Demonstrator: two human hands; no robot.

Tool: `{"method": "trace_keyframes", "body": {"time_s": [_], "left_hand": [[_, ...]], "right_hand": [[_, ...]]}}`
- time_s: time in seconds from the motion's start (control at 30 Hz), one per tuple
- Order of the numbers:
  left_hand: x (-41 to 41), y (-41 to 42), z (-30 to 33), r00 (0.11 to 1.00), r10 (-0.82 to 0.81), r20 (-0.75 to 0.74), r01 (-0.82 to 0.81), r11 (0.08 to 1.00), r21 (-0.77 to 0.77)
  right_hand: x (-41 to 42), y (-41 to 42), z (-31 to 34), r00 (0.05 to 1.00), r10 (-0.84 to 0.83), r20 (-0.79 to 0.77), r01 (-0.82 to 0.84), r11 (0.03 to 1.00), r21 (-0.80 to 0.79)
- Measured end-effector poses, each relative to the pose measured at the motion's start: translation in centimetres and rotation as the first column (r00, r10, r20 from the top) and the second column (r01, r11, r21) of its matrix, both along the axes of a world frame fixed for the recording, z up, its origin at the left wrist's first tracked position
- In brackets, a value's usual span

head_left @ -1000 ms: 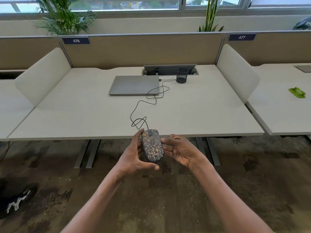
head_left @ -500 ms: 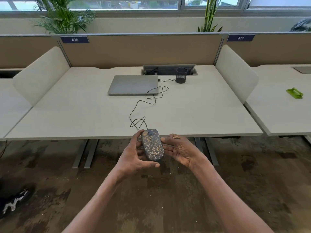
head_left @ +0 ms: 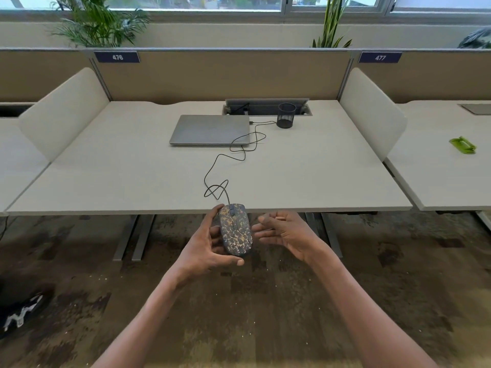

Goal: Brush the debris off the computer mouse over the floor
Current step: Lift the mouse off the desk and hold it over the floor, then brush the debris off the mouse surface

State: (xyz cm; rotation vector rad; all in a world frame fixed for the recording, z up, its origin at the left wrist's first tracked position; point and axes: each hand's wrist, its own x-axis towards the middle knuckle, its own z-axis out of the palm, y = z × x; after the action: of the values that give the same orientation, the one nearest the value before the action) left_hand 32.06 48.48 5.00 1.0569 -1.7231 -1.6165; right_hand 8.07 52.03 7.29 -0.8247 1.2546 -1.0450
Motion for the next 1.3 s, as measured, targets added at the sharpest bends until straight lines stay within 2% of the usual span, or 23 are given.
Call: {"method": "trace_keyframes", "body": {"time_s": [0.07, 0.17, 0.23, 0.3, 0.4, 0.5, 0.57, 0.67, 0.83, 0.93, 1.0, 1.2, 1.3], "left_hand": [[0.2, 0.3, -0.2, 1.000, 0.000, 0.005, 0.000, 1.000, 0.012], [0.4, 0.9, -0.7, 1.000, 0.008, 0.008, -0.008, 1.000, 0.030], [0.7, 1.2, -1.1, 1.000, 0.005, 0.019, -0.006, 0.999, 0.033], [0.9, 1.6, -1.4, 1.000, -0.002, 0.030, 0.001, 0.999, 0.042], [1.4, 2.5, -1.8, 0.999, -0.008, 0.042, 0.005, 0.998, 0.065], [1.8, 3.4, -2.1, 0.998, -0.011, 0.065, 0.005, 0.996, 0.083], [2.0, 3.9, -2.4, 0.997, -0.011, 0.079, 0.003, 0.995, 0.097], [2.1, 4.8, -3.0, 0.993, -0.007, 0.117, -0.004, 0.995, 0.100], [1.7, 6.8, -4.1, 0.990, 0.013, 0.140, -0.030, 0.992, 0.122], [1.5, 8.0, -5.3, 0.989, 0.036, 0.142, -0.056, 0.989, 0.136], [1.6, 8.8, -5.9, 0.989, 0.049, 0.138, -0.069, 0.987, 0.144], [2.9, 10.1, -7.5, 0.988, 0.027, 0.150, -0.055, 0.982, 0.182], [3.8, 9.9, -8.0, 0.989, -0.006, 0.146, -0.023, 0.980, 0.196]], "right_hand": [[-0.4, 0.3, -0.1, 0.997, 0.034, -0.069, -0.034, 0.999, 0.000], [-0.7, 0.8, 0.2, 0.994, 0.078, -0.079, -0.076, 0.997, 0.027], [-1.0, 1.1, 0.2, 0.973, 0.122, -0.198, -0.115, 0.992, 0.045], [-1.1, 1.3, 0.2, 0.891, 0.172, -0.420, -0.154, 0.985, 0.075], [-1.4, 1.6, 0.3, 0.696, 0.244, -0.675, -0.242, 0.965, 0.099], [-1.9, 2.3, 0.4, 0.535, 0.266, -0.802, -0.293, 0.949, 0.120], [-2.1, 2.8, 0.5, 0.494, 0.265, -0.828, -0.300, 0.946, 0.124], [-2.2, 3.4, 0.3, 0.512, 0.204, -0.834, -0.296, 0.954, 0.051], [-2.7, 4.7, 0.1, 0.507, -0.121, -0.853, -0.197, 0.947, -0.252], [-3.0, 5.7, 0.7, 0.617, -0.204, -0.760, -0.136, 0.924, -0.358], [-2.9, 6.3, 1.1, 0.673, -0.242, -0.699, -0.082, 0.915, -0.395], [-1.0, 8.0, 1.6, 0.738, -0.265, -0.620, 0.000, 0.919, -0.393], [0.9, 9.1, 1.6, 0.736, -0.308, -0.603, 0.034, 0.906, -0.421]]}}
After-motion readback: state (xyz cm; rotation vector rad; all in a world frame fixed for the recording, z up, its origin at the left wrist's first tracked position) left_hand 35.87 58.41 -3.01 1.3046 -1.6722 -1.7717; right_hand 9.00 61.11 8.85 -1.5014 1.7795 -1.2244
